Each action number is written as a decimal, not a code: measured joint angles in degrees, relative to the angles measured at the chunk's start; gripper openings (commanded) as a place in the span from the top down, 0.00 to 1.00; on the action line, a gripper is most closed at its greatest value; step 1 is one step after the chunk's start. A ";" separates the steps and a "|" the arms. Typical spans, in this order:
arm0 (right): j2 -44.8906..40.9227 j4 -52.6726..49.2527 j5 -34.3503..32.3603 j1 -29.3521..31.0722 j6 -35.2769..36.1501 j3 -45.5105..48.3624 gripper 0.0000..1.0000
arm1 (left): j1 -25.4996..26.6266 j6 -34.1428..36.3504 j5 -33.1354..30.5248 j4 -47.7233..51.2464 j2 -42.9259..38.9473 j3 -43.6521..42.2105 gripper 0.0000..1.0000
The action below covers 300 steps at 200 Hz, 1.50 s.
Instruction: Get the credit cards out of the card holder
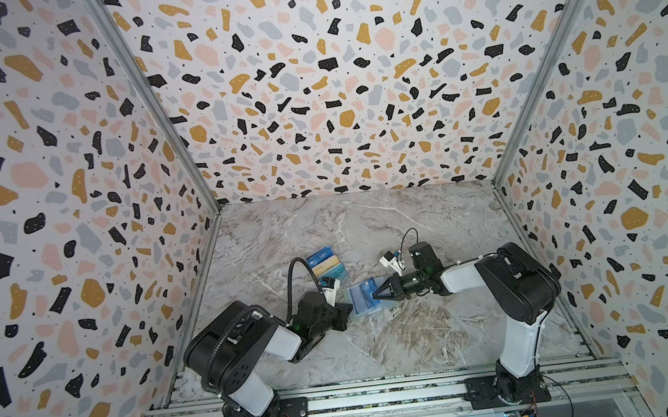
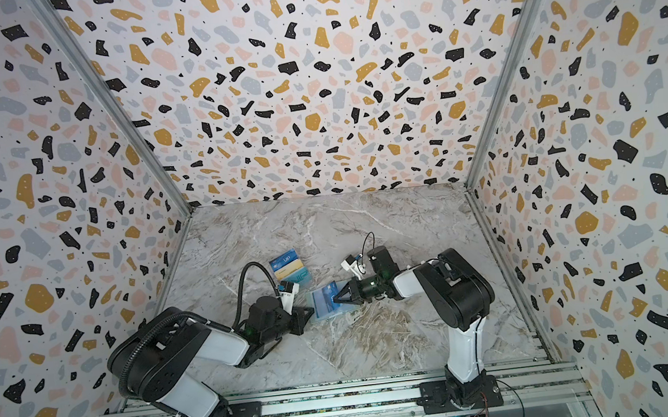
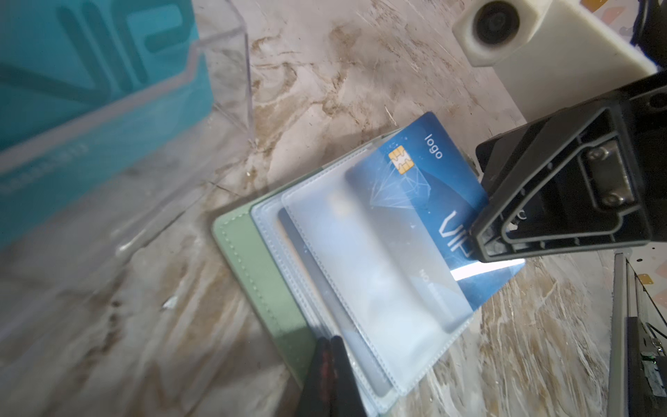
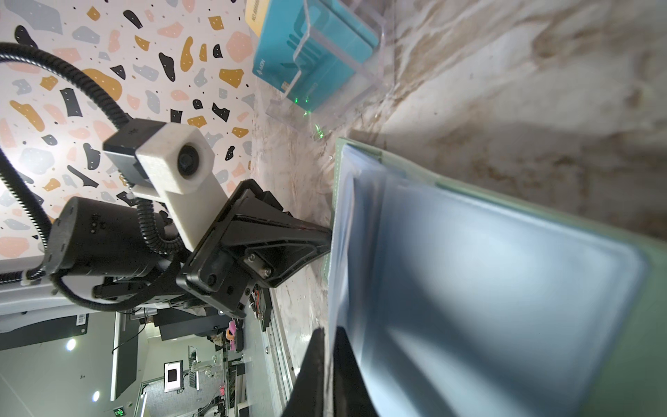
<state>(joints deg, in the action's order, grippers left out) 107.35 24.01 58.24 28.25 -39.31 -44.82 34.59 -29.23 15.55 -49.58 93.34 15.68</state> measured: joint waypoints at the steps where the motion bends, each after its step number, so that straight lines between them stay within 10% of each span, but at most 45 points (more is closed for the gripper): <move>1: -0.02 -0.02 -0.02 0.00 0.00 0.00 0.92 | -0.02 0.00 0.00 -0.02 0.00 0.00 1.00; 178: -9.25 -15.50 -12.85 -0.55 11.23 -1.92 1.00 | 0.09 -0.15 -0.02 2.54 -1.07 0.74 1.00; 300: -16.98 -28.37 -16.68 -0.94 25.83 -8.37 1.00 | 0.52 2.12 -0.20 19.74 -17.29 2.82 0.49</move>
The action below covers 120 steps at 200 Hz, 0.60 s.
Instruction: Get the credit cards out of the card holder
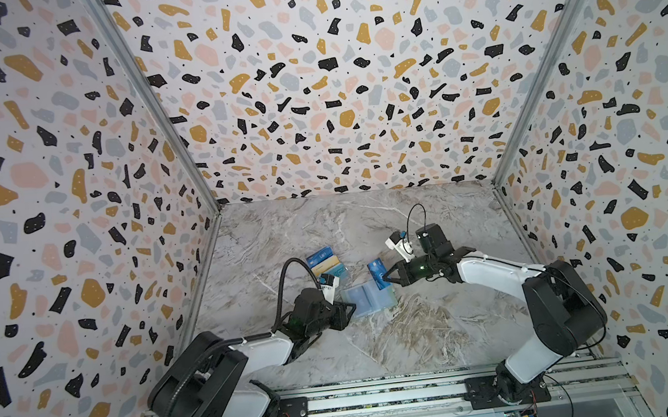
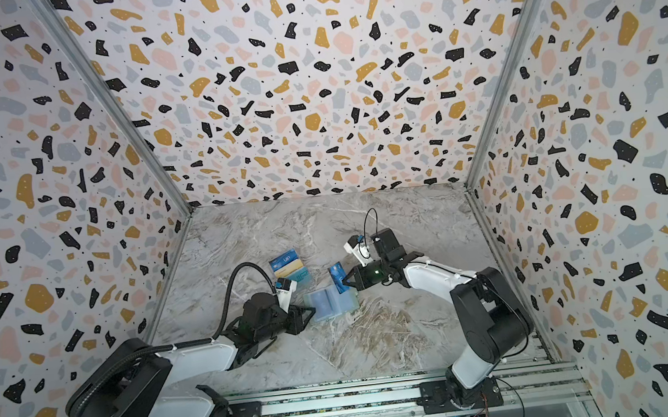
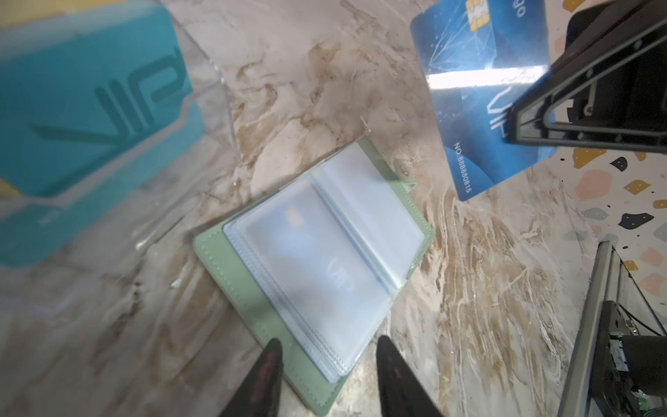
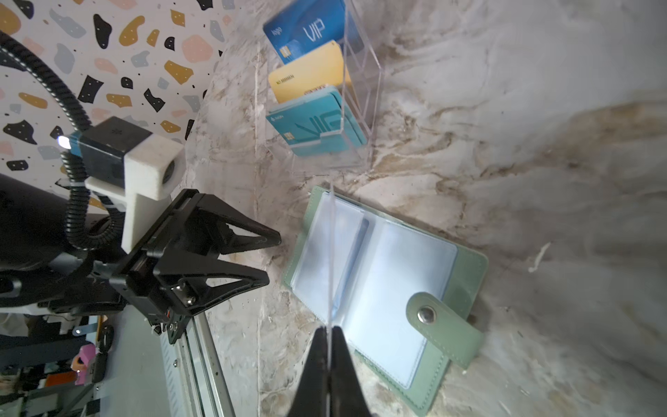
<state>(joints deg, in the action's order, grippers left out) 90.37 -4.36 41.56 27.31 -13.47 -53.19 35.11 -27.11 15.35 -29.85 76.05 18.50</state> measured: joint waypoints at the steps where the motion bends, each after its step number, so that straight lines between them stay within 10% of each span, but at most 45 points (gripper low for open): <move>1: -0.15 -0.11 0.04 -0.04 0.26 -0.11 1.00 | 0.00 0.04 0.00 0.13 -0.13 0.04 0.49; 120: -6.95 -9.84 15.10 -0.48 16.70 -1.86 1.00 | -0.81 1.79 11.06 5.42 -21.31 1.64 0.26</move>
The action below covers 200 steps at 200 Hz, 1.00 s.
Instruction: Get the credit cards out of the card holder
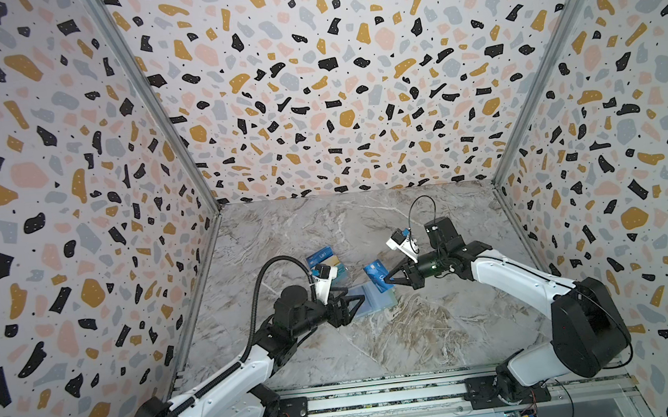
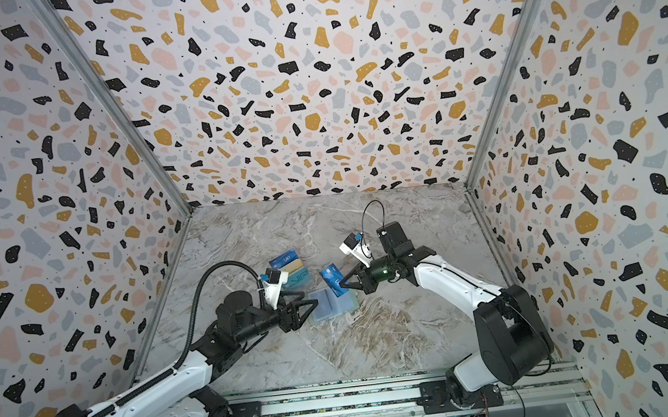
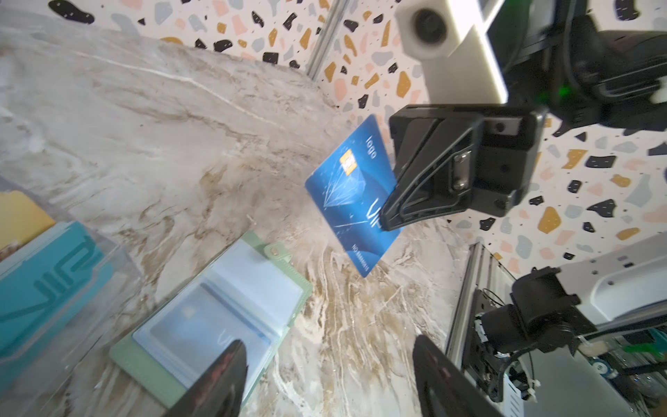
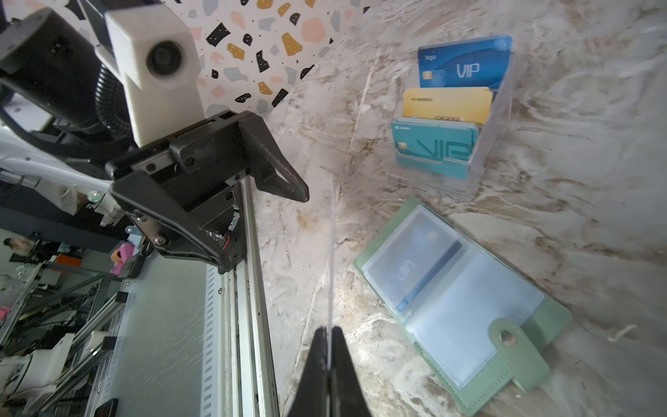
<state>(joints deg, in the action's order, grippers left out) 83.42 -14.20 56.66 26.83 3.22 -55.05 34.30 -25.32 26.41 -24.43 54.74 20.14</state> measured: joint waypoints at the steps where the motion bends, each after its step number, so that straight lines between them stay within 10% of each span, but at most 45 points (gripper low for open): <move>1: -0.02 -0.02 0.20 0.00 0.13 0.00 1.00 | -0.02 0.00 0.09 0.00 -0.11 0.00 0.26; 200: -6.69 0.87 15.67 3.80 10.10 2.51 1.00 | -0.87 -8.94 20.13 -7.91 -4.57 0.66 0.38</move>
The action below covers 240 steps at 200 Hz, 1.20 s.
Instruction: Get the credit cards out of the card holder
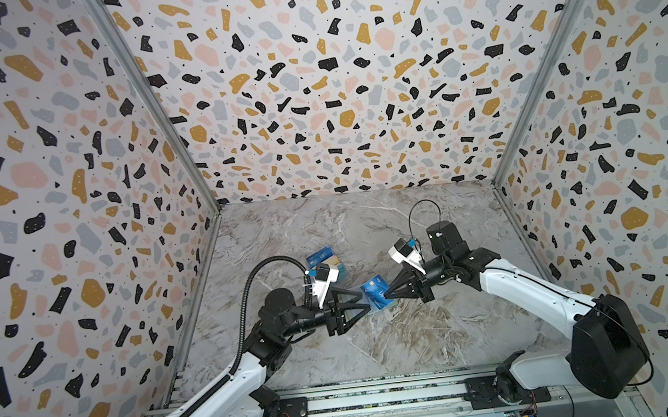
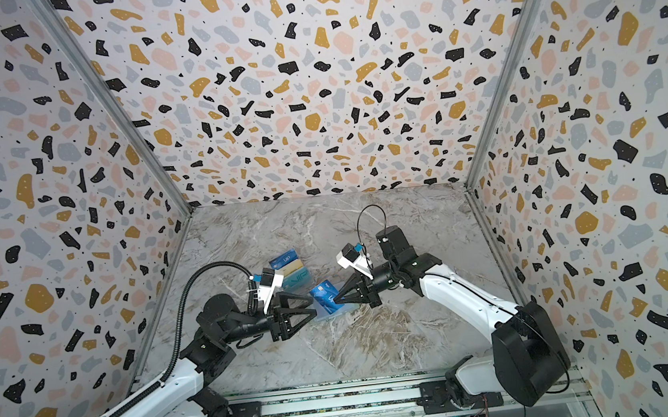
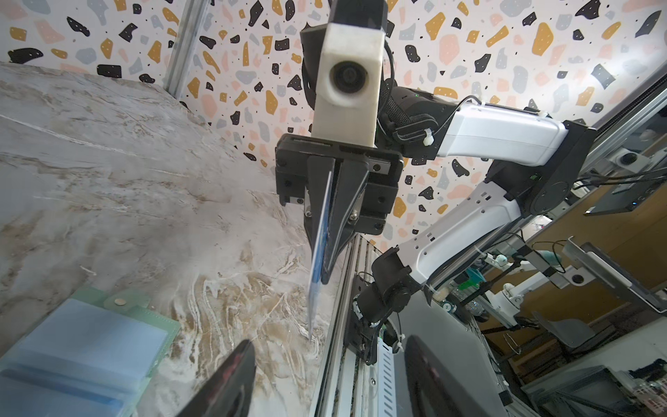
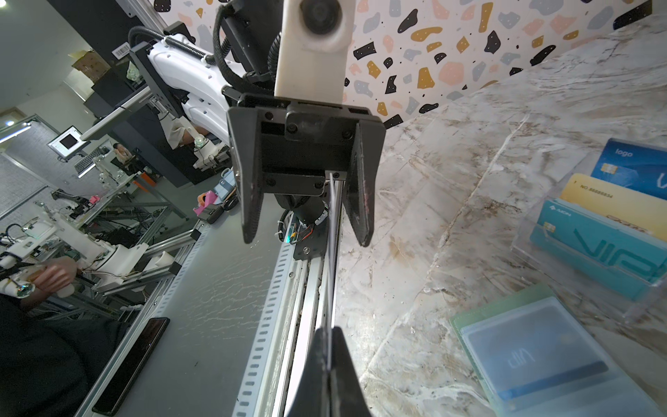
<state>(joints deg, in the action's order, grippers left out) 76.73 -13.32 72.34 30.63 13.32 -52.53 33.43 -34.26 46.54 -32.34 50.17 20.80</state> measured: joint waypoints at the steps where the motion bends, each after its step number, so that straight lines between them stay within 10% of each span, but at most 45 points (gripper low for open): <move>1: 0.00 0.00 0.02 0.02 0.02 0.00 1.00 | 0.00 -0.02 0.02 -0.02 0.02 0.00 0.38; 240: 3.58 -5.75 -0.13 2.01 5.01 -0.09 1.00 | 0.00 -1.81 2.23 -0.79 3.87 0.83 0.82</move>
<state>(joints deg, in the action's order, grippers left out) 80.31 -19.07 72.20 32.64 18.33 -52.62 33.43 -36.07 48.77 -33.12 54.04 21.63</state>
